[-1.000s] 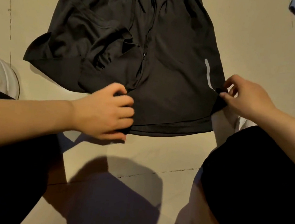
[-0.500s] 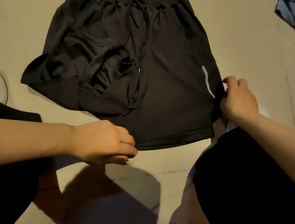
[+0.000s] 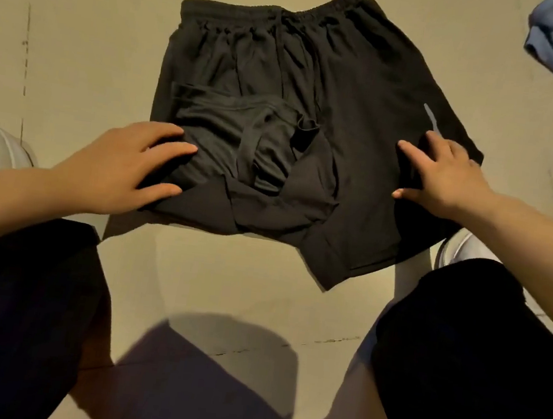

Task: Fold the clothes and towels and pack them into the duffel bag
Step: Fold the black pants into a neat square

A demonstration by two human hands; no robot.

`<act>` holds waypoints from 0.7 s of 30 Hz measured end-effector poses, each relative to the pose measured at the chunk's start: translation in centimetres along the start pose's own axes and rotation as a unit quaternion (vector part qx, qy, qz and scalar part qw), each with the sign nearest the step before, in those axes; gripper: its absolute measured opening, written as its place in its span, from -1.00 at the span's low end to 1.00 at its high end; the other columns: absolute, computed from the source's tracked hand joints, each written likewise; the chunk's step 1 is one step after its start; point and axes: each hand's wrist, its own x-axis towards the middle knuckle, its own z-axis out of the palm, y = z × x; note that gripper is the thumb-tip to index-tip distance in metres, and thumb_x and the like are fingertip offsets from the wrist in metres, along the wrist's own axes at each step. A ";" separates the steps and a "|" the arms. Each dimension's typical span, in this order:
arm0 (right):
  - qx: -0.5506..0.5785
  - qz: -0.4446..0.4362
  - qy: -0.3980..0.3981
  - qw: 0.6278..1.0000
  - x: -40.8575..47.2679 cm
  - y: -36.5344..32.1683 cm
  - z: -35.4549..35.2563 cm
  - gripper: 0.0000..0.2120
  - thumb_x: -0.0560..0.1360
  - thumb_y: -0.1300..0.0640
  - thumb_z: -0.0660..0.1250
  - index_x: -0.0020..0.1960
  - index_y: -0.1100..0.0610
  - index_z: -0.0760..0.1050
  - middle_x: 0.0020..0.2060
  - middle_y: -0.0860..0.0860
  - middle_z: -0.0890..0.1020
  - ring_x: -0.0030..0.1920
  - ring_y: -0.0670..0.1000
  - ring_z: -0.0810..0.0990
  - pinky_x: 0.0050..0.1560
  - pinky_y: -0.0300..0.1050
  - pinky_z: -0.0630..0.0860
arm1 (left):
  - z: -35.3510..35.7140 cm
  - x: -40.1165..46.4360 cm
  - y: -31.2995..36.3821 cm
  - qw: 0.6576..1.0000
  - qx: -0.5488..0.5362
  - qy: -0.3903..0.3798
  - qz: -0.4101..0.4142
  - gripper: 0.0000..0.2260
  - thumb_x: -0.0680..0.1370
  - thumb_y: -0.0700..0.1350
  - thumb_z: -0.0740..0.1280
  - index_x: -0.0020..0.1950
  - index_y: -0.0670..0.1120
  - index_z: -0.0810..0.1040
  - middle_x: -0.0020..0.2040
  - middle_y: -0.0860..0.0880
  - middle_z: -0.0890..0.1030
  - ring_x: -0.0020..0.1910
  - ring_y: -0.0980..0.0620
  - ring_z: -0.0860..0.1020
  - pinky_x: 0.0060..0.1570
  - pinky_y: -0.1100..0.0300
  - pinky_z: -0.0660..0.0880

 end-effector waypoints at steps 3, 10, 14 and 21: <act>0.019 -0.093 0.114 0.989 -1.7 -3.5 -1.3 -0.36 0.44 0.17 0.39 0.47 0.07 0.25 0.42 0.19 0.26 0.31 0.32 0.33 0.19 0.24 0.44 | 0.0 0.1 0.9 0.999 -0.002 -0.001 0.053 -0.39 0.53 0.24 0.13 0.42 -0.14 0.40 0.37 -0.27 0.39 0.29 -0.28 0.41 0.19 -0.17 0.44; -0.022 -0.330 0.039 0.943 -5.0 -14.1 -2.0 -0.47 0.56 0.03 0.27 0.48 0.00 0.20 0.35 0.02 0.37 0.01 0.12 0.57 -0.19 0.00 0.52 | -0.2 1.3 1.8 0.904 -0.254 0.141 -0.314 -0.43 0.51 0.20 0.33 0.40 -0.09 0.38 0.19 -0.20 0.50 0.14 -0.18 0.47 0.19 -0.16 0.45; -0.076 -0.312 -0.018 0.947 -5.4 -14.7 -2.4 -0.62 0.56 0.03 0.26 0.34 0.02 0.31 0.14 0.04 0.49 -0.01 0.13 0.55 -0.12 0.00 0.50 | -0.5 0.6 1.8 0.877 -0.319 0.071 -0.352 -0.57 0.50 -0.14 0.43 0.33 -0.08 0.40 -0.10 -0.08 0.56 -0.20 -0.04 0.51 -0.09 0.07 0.45; -0.105 -0.326 0.008 0.939 -9.3 -9.1 -1.3 -0.81 0.34 0.17 0.51 -0.13 0.02 0.53 -0.30 -0.03 0.49 -0.45 0.05 0.51 -0.56 -0.10 0.38 | -0.8 0.8 2.4 0.888 -0.279 0.059 -0.360 -0.75 0.57 0.17 0.25 0.11 0.04 0.47 -0.12 -0.02 0.59 -0.14 -0.07 0.56 -0.05 -0.02 0.53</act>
